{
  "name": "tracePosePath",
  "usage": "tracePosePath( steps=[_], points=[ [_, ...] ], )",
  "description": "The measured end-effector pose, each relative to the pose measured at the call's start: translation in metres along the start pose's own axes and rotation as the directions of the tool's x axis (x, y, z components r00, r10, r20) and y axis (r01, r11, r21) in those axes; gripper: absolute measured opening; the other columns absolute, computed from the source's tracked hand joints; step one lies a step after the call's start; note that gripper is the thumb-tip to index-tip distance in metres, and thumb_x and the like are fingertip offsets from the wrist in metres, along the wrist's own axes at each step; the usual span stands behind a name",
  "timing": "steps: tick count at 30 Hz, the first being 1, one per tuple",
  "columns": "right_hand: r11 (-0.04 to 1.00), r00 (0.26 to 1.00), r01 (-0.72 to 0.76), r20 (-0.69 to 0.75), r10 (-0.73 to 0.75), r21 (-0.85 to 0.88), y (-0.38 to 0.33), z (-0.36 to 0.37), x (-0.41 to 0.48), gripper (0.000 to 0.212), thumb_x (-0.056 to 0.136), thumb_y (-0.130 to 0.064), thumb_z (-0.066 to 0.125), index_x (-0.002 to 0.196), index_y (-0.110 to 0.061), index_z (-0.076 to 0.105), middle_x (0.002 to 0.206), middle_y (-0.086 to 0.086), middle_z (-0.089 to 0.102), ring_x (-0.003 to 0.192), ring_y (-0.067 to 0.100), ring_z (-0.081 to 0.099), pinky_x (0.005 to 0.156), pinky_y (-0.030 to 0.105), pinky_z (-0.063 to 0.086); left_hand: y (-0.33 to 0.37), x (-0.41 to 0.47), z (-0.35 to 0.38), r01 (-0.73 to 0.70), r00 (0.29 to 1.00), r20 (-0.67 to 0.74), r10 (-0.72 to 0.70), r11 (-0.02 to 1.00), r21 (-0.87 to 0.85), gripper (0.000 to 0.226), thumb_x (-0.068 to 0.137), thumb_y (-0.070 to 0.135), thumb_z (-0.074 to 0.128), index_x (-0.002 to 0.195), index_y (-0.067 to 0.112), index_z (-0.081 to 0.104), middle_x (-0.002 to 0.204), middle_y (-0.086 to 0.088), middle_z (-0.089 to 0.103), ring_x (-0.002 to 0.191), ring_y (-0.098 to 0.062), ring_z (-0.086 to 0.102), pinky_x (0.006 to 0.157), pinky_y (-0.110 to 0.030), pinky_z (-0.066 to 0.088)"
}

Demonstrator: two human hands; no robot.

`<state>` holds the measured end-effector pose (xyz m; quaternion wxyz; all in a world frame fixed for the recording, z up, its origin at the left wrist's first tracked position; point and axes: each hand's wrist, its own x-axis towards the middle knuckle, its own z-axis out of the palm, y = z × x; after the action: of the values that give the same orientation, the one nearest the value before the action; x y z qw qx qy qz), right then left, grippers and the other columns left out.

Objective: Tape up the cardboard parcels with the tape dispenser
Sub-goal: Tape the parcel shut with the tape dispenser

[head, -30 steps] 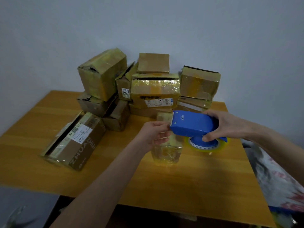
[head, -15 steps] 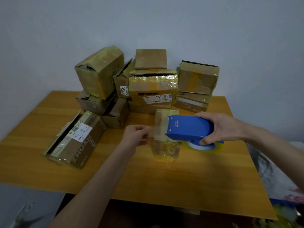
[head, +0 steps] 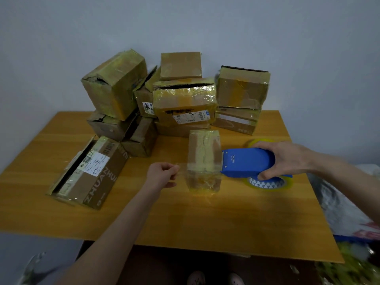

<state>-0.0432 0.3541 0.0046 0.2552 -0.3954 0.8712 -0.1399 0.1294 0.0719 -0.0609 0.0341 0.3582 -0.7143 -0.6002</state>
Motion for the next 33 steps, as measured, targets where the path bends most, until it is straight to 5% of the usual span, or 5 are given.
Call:
tracePosePath(
  steps=[7,20,26,30,33],
  points=[
    [0.999,0.999,-0.030,0.036,0.031,-0.034,0.011,0.006,0.011,0.060,0.066,-0.041,0.080,0.112,-0.047,0.041,0.100,-0.023,0.055,0.086,-0.005,0.054,0.067,0.018,0.044,-0.006,0.006,0.006,0.041,0.999,0.007,-0.041,0.999,0.008,0.009,0.091,0.015,0.064,0.090,0.006,0.065,0.086,-0.009,0.062,0.075,-0.013,0.060,0.051,-0.017,0.052],
    [0.995,0.977,-0.105,0.185,0.103,-0.003,0.011,0.028,0.031,0.060,0.064,-0.035,0.075,0.117,-0.039,0.047,0.103,-0.005,0.062,0.094,0.016,0.062,0.086,0.043,0.054,-0.013,0.018,0.026,0.016,1.000,0.001,-0.017,0.979,0.203,0.020,0.096,0.026,0.056,0.100,0.009,0.066,0.094,-0.005,0.068,0.081,-0.011,0.059,0.066,-0.030,0.059],
    [0.993,0.982,-0.095,0.154,0.105,-0.075,0.008,0.030,0.026,0.055,0.065,-0.041,0.073,0.114,-0.036,0.048,0.102,-0.002,0.063,0.093,0.019,0.062,0.083,0.045,0.055,-0.005,0.012,0.014,-0.123,0.963,-0.042,0.267,0.569,0.813,0.050,0.099,0.036,0.044,0.147,0.027,0.032,0.140,-0.012,0.035,0.096,-0.028,0.060,0.074,-0.030,0.050],
    [0.984,0.995,-0.059,0.072,0.072,-0.167,0.007,0.033,0.023,0.060,0.064,-0.060,0.073,0.113,-0.036,0.048,0.098,-0.008,0.062,0.089,0.015,0.060,0.078,0.040,0.055,0.002,-0.009,0.041,-0.618,0.622,0.242,0.745,0.277,0.735,0.043,0.090,0.007,0.054,0.132,0.012,0.054,0.134,-0.010,0.055,0.116,-0.023,0.057,0.085,-0.031,0.054],
    [0.985,0.999,-0.019,0.030,0.024,-0.171,0.010,0.035,0.021,0.069,0.063,-0.071,0.069,0.117,-0.035,0.047,0.102,-0.009,0.061,0.091,0.014,0.059,0.079,0.036,0.054,-0.012,-0.014,0.067,-0.633,0.705,0.464,0.536,0.180,0.753,0.057,0.102,0.014,0.034,0.148,0.024,0.002,0.155,0.007,0.001,0.143,-0.008,-0.003,0.119,-0.032,-0.002]
  ],
)
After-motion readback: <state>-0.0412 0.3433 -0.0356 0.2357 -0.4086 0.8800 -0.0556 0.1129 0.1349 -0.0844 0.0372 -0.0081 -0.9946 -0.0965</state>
